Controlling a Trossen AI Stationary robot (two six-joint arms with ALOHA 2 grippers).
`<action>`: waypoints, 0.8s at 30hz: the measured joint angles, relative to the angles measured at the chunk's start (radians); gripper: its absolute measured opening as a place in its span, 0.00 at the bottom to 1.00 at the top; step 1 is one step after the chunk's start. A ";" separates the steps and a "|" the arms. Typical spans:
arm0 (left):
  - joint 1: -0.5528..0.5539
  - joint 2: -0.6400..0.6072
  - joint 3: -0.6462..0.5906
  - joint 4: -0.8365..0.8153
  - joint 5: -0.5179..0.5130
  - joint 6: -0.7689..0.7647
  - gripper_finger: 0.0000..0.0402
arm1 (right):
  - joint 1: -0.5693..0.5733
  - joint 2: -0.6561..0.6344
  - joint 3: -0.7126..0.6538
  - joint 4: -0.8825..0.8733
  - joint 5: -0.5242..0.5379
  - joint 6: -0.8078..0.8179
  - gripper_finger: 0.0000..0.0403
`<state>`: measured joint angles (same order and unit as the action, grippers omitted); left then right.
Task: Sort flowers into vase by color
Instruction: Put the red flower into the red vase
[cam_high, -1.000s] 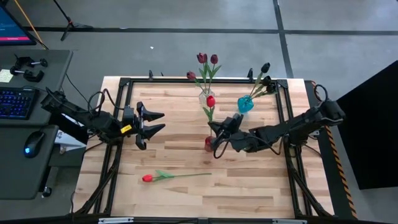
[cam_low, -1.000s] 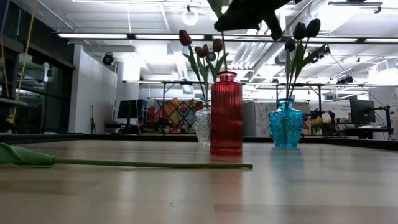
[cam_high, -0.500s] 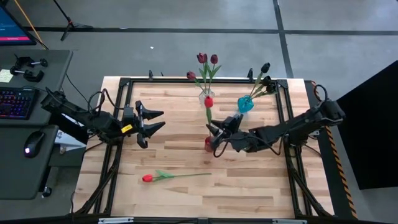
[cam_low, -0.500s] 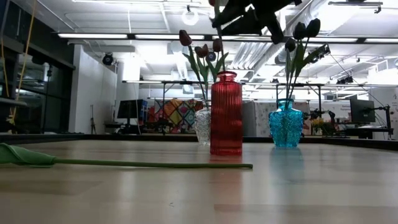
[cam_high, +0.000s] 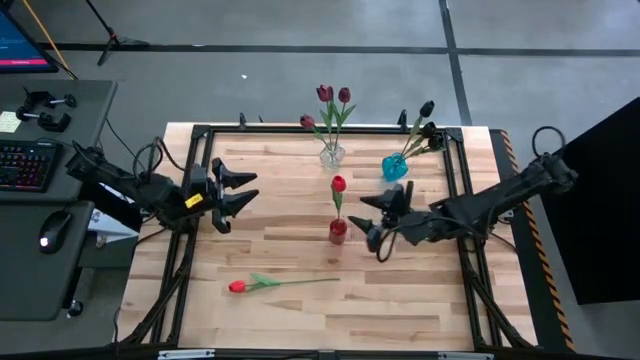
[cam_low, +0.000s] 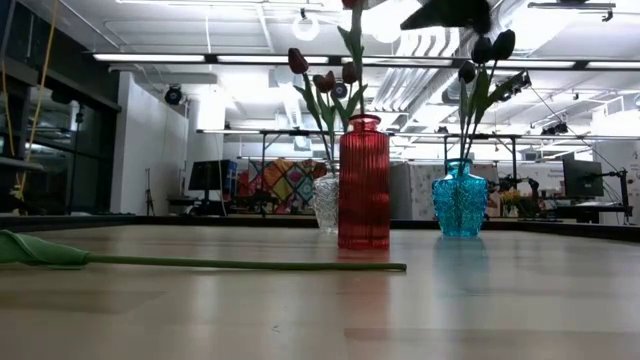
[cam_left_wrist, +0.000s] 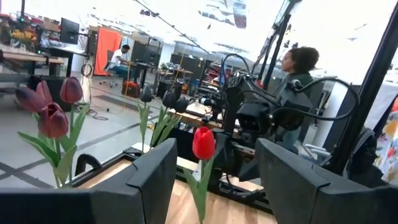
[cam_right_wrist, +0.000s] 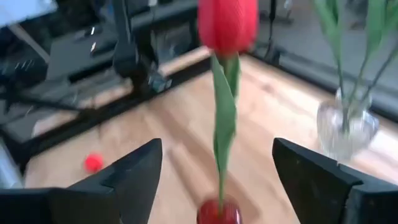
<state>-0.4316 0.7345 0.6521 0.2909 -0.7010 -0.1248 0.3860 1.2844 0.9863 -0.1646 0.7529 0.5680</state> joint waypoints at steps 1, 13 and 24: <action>0.000 0.000 0.000 -0.003 0.000 -0.018 0.51 | 0.005 -0.023 0.000 -0.056 -0.021 0.032 0.73; -0.028 0.394 0.170 -0.683 0.563 -0.641 0.51 | 0.069 -0.106 0.000 -0.448 -0.107 0.351 0.73; -0.097 0.813 0.345 -0.765 0.665 -0.365 0.51 | 0.069 -0.092 0.000 -0.431 -0.166 0.386 0.73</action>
<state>-0.5291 1.5477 0.9972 -0.4739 -0.0364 -0.4902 0.4545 1.1920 0.9863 -0.5956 0.5868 0.9537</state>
